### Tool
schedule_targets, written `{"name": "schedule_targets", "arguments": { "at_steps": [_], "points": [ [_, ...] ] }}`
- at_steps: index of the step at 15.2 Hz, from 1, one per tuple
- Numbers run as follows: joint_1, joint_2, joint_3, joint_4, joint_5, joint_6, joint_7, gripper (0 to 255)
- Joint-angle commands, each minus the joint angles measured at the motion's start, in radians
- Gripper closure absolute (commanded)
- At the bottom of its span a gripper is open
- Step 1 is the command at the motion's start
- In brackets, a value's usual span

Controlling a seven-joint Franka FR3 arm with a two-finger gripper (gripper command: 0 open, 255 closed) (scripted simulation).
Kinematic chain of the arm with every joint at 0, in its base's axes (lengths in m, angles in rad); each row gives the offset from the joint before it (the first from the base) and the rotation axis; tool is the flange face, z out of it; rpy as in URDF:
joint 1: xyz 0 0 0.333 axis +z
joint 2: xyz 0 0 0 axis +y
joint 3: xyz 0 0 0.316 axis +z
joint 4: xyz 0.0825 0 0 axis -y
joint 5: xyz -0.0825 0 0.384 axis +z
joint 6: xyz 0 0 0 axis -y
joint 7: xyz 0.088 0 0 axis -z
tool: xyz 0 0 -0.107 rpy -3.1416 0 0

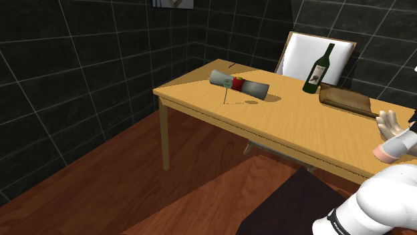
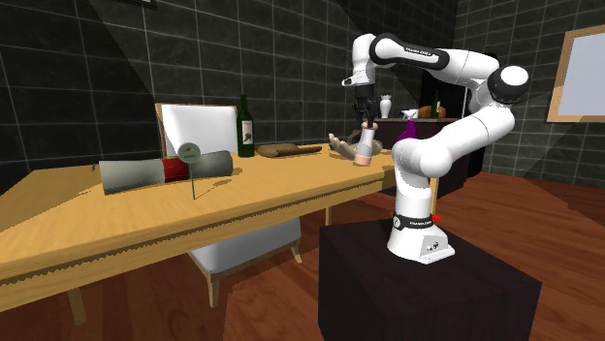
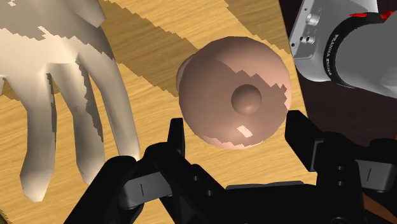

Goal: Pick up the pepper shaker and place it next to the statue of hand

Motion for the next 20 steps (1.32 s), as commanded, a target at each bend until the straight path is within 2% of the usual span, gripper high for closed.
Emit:
{"name": "schedule_targets", "arguments": {
  "at_steps": [1,6,7,12,16,20],
  "points": [
    [0.000,-0.001,-0.003,-0.004,-0.002,0.004,0.000,255],
    [0.000,-0.001,-0.003,-0.004,-0.002,0.004,0.000,255],
    [0.000,-0.001,-0.003,-0.004,-0.002,0.004,0.000,0],
    [0.000,-0.001,-0.003,-0.004,-0.002,0.004,0.000,0],
    [0.027,0.077,0.041,0.147,0.044,-0.072,-0.014,0],
    [0.027,0.077,0.041,0.147,0.044,-0.072,-0.014,0]
  ]
}}
